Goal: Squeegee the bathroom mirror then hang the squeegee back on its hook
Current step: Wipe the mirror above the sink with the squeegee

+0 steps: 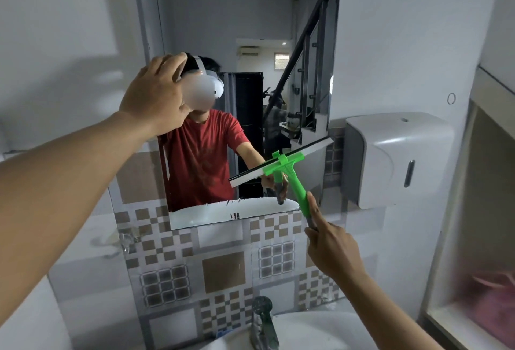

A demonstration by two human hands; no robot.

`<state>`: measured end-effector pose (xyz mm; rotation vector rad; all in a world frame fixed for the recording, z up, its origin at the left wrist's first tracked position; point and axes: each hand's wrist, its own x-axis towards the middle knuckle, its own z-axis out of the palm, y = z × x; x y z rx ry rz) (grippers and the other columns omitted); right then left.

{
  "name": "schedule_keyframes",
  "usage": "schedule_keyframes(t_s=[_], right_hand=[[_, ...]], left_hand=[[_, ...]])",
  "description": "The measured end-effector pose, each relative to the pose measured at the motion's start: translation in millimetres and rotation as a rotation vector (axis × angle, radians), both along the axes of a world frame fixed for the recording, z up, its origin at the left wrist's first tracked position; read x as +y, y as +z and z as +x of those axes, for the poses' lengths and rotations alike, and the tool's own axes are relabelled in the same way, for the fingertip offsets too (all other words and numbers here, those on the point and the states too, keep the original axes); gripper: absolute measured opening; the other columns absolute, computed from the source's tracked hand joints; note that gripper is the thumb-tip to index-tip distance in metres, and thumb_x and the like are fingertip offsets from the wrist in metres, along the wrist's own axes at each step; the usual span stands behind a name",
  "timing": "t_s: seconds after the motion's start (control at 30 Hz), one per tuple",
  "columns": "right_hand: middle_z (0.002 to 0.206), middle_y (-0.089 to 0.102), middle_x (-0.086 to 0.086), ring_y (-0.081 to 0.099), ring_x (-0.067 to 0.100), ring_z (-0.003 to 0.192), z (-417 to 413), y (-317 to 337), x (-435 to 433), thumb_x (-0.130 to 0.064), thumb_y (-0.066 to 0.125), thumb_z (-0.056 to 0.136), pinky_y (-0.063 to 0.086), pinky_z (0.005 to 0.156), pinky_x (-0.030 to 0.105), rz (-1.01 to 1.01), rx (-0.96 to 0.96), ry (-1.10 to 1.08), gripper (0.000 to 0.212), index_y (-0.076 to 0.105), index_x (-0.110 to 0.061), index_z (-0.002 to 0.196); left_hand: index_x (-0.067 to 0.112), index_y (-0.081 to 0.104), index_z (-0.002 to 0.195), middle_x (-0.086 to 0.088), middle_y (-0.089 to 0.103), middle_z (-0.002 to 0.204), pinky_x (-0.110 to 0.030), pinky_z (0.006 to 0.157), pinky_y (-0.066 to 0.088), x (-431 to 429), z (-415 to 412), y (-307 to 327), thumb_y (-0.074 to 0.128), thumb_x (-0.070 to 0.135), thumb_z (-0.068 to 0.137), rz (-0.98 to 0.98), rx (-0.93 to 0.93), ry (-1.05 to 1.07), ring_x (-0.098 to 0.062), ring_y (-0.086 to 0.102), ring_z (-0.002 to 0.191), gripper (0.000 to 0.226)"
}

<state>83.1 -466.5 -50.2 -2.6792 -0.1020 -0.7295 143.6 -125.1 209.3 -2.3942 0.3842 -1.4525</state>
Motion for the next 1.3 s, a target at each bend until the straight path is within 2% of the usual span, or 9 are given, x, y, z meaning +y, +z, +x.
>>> schedule_keyframes(t_s=[0.13, 0.33, 0.5, 0.63, 0.77, 0.9, 1.0, 1.2, 1.3], right_hand=[[0.078, 0.061, -0.001, 0.058, 0.012, 0.056, -8, -22, -2, -0.028, 0.049, 0.104, 0.052, 0.051, 0.024, 0.067, 0.075, 0.005, 0.084, -0.016, -0.038, 0.156], [0.084, 0.059, 0.001, 0.047, 0.005, 0.053, -23, -34, 23, -0.026, 0.05, 0.104, 0.035, 0.044, 0.016, 0.215, 0.193, 0.055, 0.083, -0.012, -0.031, 0.159], [0.092, 0.059, 0.002, 0.065, 0.018, 0.068, -28, -35, 62, -0.017, 0.052, 0.103, 0.056, 0.055, 0.026, 0.509, 0.238, 0.126, 0.089, -0.016, -0.039, 0.157], [0.098, 0.063, 0.0, 0.066, 0.016, 0.07, -32, -33, 94, -0.015, 0.05, 0.103, 0.057, 0.059, 0.03, 0.759, 0.231, 0.177, 0.086, -0.012, -0.04, 0.158], [0.088, 0.063, 0.009, 0.069, 0.033, 0.077, -29, -31, 127, -0.017, 0.049, 0.101, 0.063, 0.066, 0.051, 0.927, 0.241, 0.194, 0.076, 0.003, -0.035, 0.159], [0.086, 0.06, 0.007, 0.065, 0.025, 0.074, -30, -28, 151, -0.016, 0.049, 0.103, 0.065, 0.067, 0.04, 1.069, 0.228, 0.246, 0.08, -0.004, -0.036, 0.159], [0.083, 0.058, 0.003, 0.064, 0.026, 0.071, -36, -30, 172, -0.016, 0.048, 0.104, 0.059, 0.057, 0.024, 1.107, 0.23, 0.297, 0.083, -0.012, -0.035, 0.158], [0.075, 0.059, 0.0, 0.061, 0.014, 0.065, -47, -47, 213, -0.016, 0.049, 0.104, 0.063, 0.067, 0.034, 1.022, 0.271, 0.357, 0.089, -0.017, -0.043, 0.156], [0.077, 0.065, 0.002, 0.065, 0.018, 0.065, -52, -56, 232, -0.021, 0.048, 0.105, 0.061, 0.065, 0.03, 0.96, 0.304, 0.387, 0.092, -0.028, -0.048, 0.149]], left_hand=[[0.004, 0.065, 0.131, -0.012, 0.032, 0.157, -0.056, 0.106, 0.043, 2, 3, -1, 0.072, 0.033, 0.084, 0.013, -0.007, 0.005, -0.036, 0.032, 0.138, 0.056], [0.009, 0.057, 0.139, -0.018, 0.035, 0.155, -0.06, 0.104, 0.042, -1, 2, -1, 0.075, 0.029, 0.081, 0.014, -0.005, -0.029, -0.043, 0.034, 0.137, 0.064], [0.009, 0.059, 0.137, -0.017, 0.035, 0.155, -0.06, 0.104, 0.042, -1, 0, -2, 0.076, 0.028, 0.082, 0.009, -0.002, -0.026, -0.043, 0.033, 0.137, 0.061], [0.016, 0.048, 0.148, -0.018, 0.035, 0.155, -0.06, 0.107, 0.04, 0, 0, -1, 0.077, 0.026, 0.081, 0.011, 0.001, -0.051, -0.044, 0.034, 0.137, 0.073], [0.019, 0.046, 0.149, -0.017, 0.035, 0.156, -0.059, 0.106, 0.041, 0, 1, -1, 0.076, 0.023, 0.081, 0.01, 0.004, -0.046, -0.042, 0.035, 0.136, 0.074], [0.021, 0.045, 0.149, -0.015, 0.033, 0.157, -0.058, 0.108, 0.04, 3, 4, -1, 0.075, 0.021, 0.081, 0.005, 0.016, -0.039, -0.042, 0.035, 0.137, 0.075], [0.021, 0.045, 0.149, -0.014, 0.034, 0.157, -0.057, 0.108, 0.04, 4, 6, -2, 0.076, 0.021, 0.08, 0.006, 0.009, -0.043, -0.041, 0.034, 0.138, 0.076], [0.022, 0.044, 0.15, -0.014, 0.034, 0.157, -0.057, 0.107, 0.042, 5, 6, -1, 0.076, 0.023, 0.079, 0.013, 0.013, -0.023, -0.04, 0.034, 0.139, 0.078], [0.023, 0.044, 0.149, -0.013, 0.035, 0.156, -0.056, 0.103, 0.044, 4, 6, -1, 0.074, 0.021, 0.078, 0.024, 0.011, -0.017, -0.039, 0.035, 0.137, 0.077]])
